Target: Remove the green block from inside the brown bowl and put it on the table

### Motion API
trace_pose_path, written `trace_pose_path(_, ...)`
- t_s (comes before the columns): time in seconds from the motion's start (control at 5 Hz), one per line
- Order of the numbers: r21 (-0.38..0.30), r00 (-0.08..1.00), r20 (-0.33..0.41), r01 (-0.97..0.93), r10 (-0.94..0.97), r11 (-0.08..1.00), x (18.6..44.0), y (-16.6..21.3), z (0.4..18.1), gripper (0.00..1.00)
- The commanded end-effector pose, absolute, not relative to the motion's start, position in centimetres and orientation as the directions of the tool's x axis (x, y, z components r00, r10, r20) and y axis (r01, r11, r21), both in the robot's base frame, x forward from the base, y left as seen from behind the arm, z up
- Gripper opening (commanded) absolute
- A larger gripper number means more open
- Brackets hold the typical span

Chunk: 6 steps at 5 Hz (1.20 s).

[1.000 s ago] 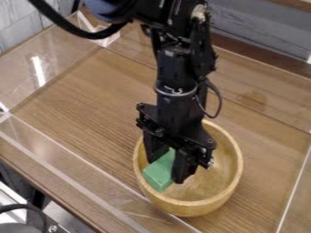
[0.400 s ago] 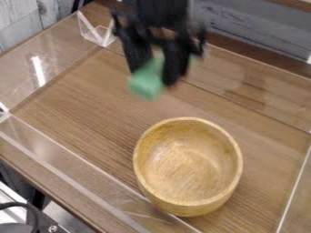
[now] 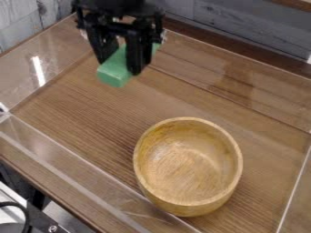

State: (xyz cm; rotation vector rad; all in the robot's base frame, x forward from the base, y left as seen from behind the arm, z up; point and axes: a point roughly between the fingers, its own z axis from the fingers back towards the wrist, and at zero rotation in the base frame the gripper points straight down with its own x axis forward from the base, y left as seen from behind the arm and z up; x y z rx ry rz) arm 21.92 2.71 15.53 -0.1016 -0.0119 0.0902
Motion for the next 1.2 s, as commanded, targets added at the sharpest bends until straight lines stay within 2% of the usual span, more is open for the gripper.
trace_pose_path(0.0, -0.089, 0.997, 0.054, -0.054, 0.059, 0.995, 22.2, 1.3, 15.2, 0.0)
trace_pose_path(0.4, -0.081, 0.997, 0.076, -0.017, 0.023, 0.997, 21.9, -2.3, 13.1, 0.0)
trace_pose_path(1.0, -0.085, 0.994, 0.105, -0.034, 0.043, 0.996, 21.7, -1.7, 13.5, 0.0)
